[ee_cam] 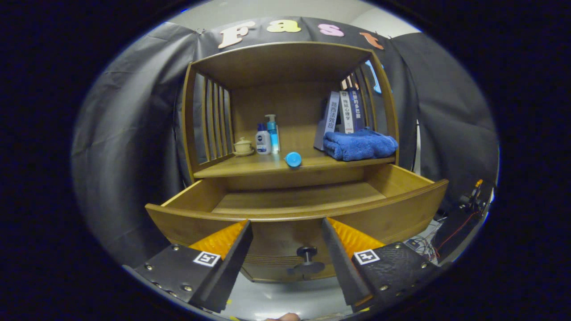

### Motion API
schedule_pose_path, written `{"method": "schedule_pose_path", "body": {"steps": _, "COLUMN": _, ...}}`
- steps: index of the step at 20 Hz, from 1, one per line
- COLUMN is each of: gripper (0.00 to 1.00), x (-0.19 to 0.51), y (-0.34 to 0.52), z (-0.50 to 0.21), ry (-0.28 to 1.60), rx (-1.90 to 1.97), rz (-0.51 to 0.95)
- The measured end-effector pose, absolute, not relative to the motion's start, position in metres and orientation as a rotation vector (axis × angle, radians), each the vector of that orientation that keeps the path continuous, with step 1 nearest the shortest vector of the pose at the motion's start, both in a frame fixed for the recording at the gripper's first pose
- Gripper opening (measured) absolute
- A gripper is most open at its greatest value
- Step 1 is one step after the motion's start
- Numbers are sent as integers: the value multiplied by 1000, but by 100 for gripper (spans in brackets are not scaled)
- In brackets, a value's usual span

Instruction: Pull open the drawer, take out the items inside it, and place them on the countertop above the cabinet.

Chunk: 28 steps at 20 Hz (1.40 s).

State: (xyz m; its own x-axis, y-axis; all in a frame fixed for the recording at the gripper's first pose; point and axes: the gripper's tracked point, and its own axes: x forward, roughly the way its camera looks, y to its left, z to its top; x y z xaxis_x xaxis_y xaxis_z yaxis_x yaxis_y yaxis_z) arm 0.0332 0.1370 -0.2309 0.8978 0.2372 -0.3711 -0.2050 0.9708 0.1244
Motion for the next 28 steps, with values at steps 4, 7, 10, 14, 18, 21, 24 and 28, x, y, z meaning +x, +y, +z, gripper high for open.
{"method": "schedule_pose_path", "body": {"steps": 4, "gripper": 93, "x": 37, "y": 132, "z": -233, "ry": 387, "rx": 99, "rz": 216}}
{"method": "schedule_pose_path", "body": {"steps": 7, "gripper": 93, "x": 49, "y": 135, "z": -225, "ry": 360, "rx": 107, "rz": 225}}
{"method": "schedule_pose_path", "body": {"steps": 10, "gripper": 95, "x": 66, "y": 142, "z": -231, "ry": 394, "rx": 72, "rz": 233}}
{"method": "schedule_pose_path", "body": {"steps": 14, "gripper": 97, "x": 96, "y": 153, "z": -238, "ry": 408, "rx": 64, "rz": 230}}
{"method": "schedule_pose_path", "body": {"steps": 18, "gripper": 96, "x": 124, "y": 157, "z": -245, "ry": 413, "rx": 34, "rz": 242}}
{"method": "schedule_pose_path", "body": {"steps": 21, "gripper": 94, "x": 142, "y": 159, "z": -249, "ry": 420, "rx": 21, "rz": 245}}
{"method": "schedule_pose_path", "body": {"steps": 24, "gripper": 94, "x": 155, "y": 163, "z": -252, "ry": 428, "rx": 22, "rz": 239}}
{"method": "schedule_pose_path", "body": {"steps": 28, "gripper": 94, "x": 170, "y": 168, "z": -255, "ry": 430, "rx": 30, "rz": 237}}
